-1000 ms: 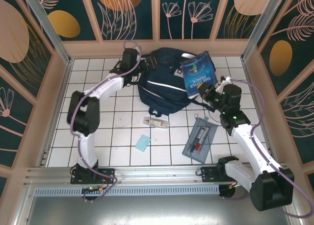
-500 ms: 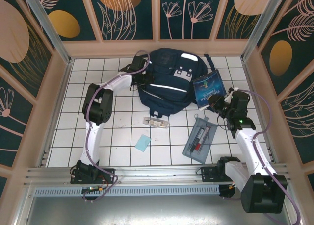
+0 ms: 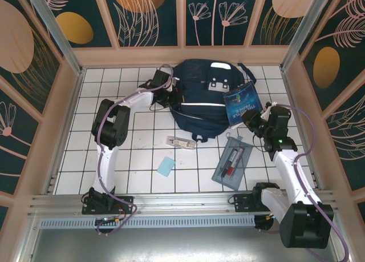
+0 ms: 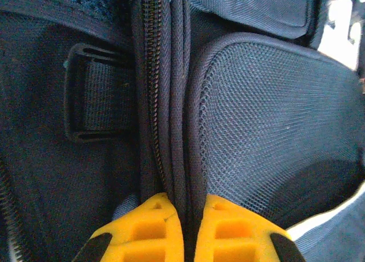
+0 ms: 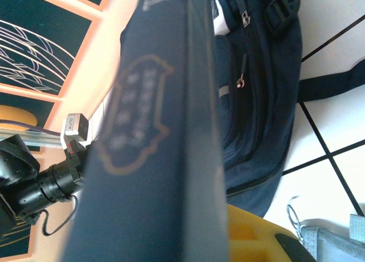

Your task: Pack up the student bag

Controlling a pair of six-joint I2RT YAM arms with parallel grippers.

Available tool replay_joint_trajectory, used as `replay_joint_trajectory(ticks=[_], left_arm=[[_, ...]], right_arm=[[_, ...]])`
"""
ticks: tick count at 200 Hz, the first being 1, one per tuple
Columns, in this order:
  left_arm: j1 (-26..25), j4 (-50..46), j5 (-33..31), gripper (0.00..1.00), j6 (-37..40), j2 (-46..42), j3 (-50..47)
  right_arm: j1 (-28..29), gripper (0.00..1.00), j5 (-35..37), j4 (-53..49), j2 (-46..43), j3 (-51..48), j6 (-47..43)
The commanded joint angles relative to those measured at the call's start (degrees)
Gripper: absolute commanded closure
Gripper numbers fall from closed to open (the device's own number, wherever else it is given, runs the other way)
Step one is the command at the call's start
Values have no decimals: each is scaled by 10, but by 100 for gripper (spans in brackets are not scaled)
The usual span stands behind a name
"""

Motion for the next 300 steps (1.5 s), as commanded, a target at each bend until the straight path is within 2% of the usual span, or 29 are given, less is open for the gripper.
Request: replay_joint_trajectory(ticks=[1, 26, 47, 87, 107, 130, 162, 200, 223, 249, 286, 300], left_arm=[[-6, 134, 94, 100, -112, -43, -45], [-6, 267, 101, 100, -239, -100, -80], [-5, 339, 81, 100, -315, -123, -80], [-5, 438, 38, 100, -428, -111, -80], [-6, 494, 18, 100, -483, -103, -91], [-6, 539, -25, 100, -519, -113, -116], [-6, 570, -69, 100, -560, -112, -120], [-5, 597, -100, 100, -608, -91, -101], [-6, 600, -112, 100, -610, -98, -99], [-6, 590, -113, 100, -602, -113, -109], [-5, 595, -114, 100, -605, -122, -128], [-5, 594, -119, 100, -606, -119, -127]], right_arm=[[-5, 100, -24, 14, -18, 25, -22], [-6, 100, -43, -17, -30, 55, -8], [-6, 100, -71, -28, -43, 85, 24], [-8, 100, -104, -43, -85, 129, 77], [-7, 100, -146, -15, -101, 109, 133], [-6, 100, -195, 63, -125, 41, 216], [12, 100, -228, 157, -170, -52, 306], [66, 100, -210, 202, -208, -137, 362], [90, 100, -187, 298, -204, -205, 413], [92, 100, -172, 379, -171, -241, 434], [102, 100, -161, 395, -131, -242, 418], [123, 100, -164, 414, -115, -240, 420]])
